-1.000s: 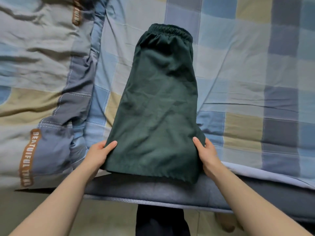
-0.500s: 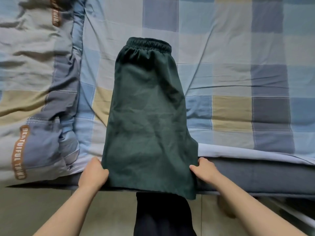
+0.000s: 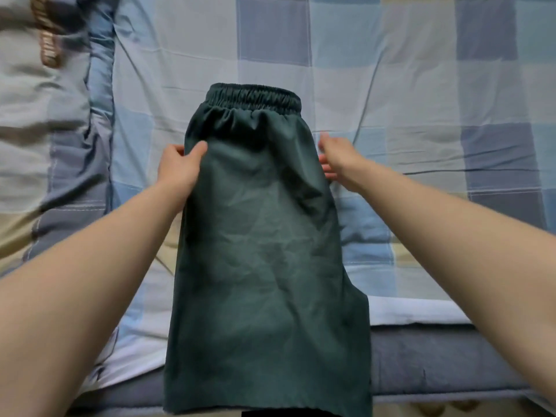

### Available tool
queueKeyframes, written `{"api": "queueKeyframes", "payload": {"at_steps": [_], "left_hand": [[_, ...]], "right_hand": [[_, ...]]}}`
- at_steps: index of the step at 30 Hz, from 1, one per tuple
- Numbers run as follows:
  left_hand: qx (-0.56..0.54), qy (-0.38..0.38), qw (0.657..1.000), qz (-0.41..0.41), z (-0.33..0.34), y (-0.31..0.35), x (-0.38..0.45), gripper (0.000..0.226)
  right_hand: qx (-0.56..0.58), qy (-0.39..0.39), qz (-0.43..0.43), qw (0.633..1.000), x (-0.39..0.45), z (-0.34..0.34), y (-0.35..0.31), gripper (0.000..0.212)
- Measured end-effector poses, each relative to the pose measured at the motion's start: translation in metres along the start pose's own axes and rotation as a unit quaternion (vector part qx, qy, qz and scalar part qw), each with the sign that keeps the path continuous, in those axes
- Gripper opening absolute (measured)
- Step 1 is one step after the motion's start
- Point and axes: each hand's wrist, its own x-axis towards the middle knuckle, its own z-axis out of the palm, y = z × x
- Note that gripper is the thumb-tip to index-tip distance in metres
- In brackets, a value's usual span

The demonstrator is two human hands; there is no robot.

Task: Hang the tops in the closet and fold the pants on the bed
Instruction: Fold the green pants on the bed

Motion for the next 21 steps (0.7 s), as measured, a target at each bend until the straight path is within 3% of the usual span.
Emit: {"api": "queueKeyframes", "payload": {"at_steps": [5,10,13,15,17,19,21], "left_hand": [[-0.073,-0.055,0.996,0.016,0.009,0.013,0.03,0.023],[-0.142,-0.104,0.983,0.046,-0.004,0.006,0.036,0.005],[-0.145,-0.06,0.981,0.116,-0.008,0.013,0.04,0.008],[-0.122,0.004,0.981,0.152,-0.003,0.025,0.047,0.016],[-0.083,0.05,0.983,0.153,0.006,0.037,0.057,0.006],[0.035,0.084,0.988,0.128,0.017,0.039,0.062,0.036],[0.206,0.112,0.962,0.137,0.025,0.032,0.047,0.065]], "right_hand": [[-0.015,-0.078,-0.027,0.997,0.03,0.027,-0.044,0.055],[0.044,-0.126,-0.113,0.985,0.032,0.007,-0.055,0.029],[0.041,-0.071,-0.2,0.976,0.037,-0.004,-0.061,0.014],[-0.002,-0.003,-0.236,0.972,0.051,0.001,-0.068,0.011],[-0.039,0.045,-0.228,0.972,0.071,0.012,-0.076,0.021],[-0.075,0.079,-0.182,0.977,0.085,0.019,-0.08,0.023],[-0.074,0.08,-0.129,0.986,0.082,0.016,-0.07,0.02]]}}
